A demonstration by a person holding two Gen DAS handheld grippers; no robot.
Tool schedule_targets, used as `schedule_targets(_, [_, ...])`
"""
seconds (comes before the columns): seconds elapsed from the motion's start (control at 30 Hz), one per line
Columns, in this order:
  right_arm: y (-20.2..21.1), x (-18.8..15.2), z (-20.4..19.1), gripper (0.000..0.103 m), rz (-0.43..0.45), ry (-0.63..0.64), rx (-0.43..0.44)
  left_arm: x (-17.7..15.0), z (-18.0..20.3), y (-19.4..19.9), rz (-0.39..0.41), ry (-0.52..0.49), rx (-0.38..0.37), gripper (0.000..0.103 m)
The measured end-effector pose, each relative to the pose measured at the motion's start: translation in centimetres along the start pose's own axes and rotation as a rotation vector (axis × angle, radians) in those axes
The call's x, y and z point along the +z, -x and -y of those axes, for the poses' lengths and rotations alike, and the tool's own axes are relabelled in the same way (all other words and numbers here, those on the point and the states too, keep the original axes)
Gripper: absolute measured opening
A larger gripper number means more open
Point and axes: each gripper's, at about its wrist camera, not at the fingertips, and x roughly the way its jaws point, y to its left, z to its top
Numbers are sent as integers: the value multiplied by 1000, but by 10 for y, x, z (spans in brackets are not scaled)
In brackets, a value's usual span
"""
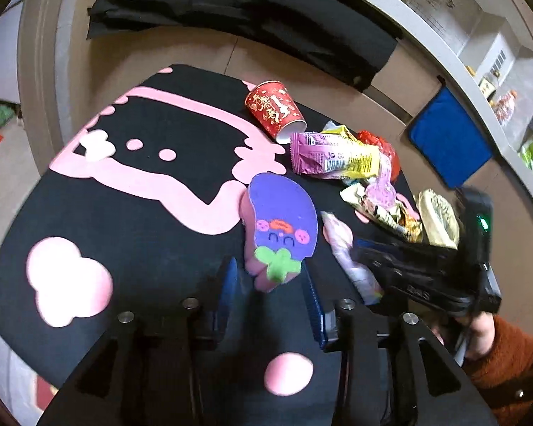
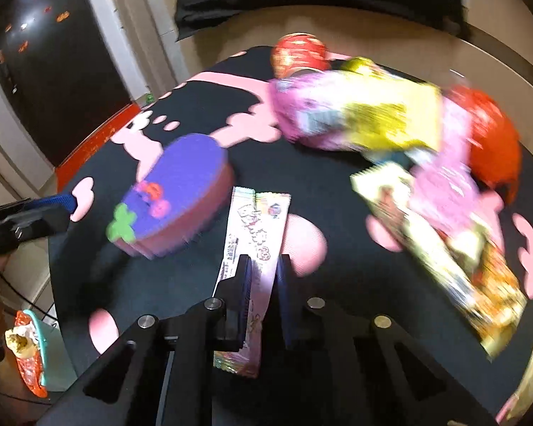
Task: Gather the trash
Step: 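Grasp the purple sponge with the left tool while the right tool reaches a pink wrapper, then grasp the pink candy wrapper with the right tool, lifting it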
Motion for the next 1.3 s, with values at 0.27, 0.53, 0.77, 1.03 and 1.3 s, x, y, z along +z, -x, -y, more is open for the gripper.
schedule_targets(0.27, [46, -49, 66, 16, 36, -120, -136, 22, 1, -51, -5, 42, 50, 44])
schedule_targets(0.53, [61, -68, 84, 47, 77, -186, -32, 26, -7, -72, 10, 174, 56, 53])
schedule_targets(0.77, [55, -68, 68, 74, 85, -111, 5, 27, 14, -85, -19, 188, 89, 58])
schedule_targets(1.03, [61, -78, 69, 75, 82, -52, 53, 24, 54, -77, -16, 121, 68, 38])
schedule_targets(1.3, [82, -100, 65, 74, 130, -14, -17, 7, 103, -63, -3, -38, 94, 35])
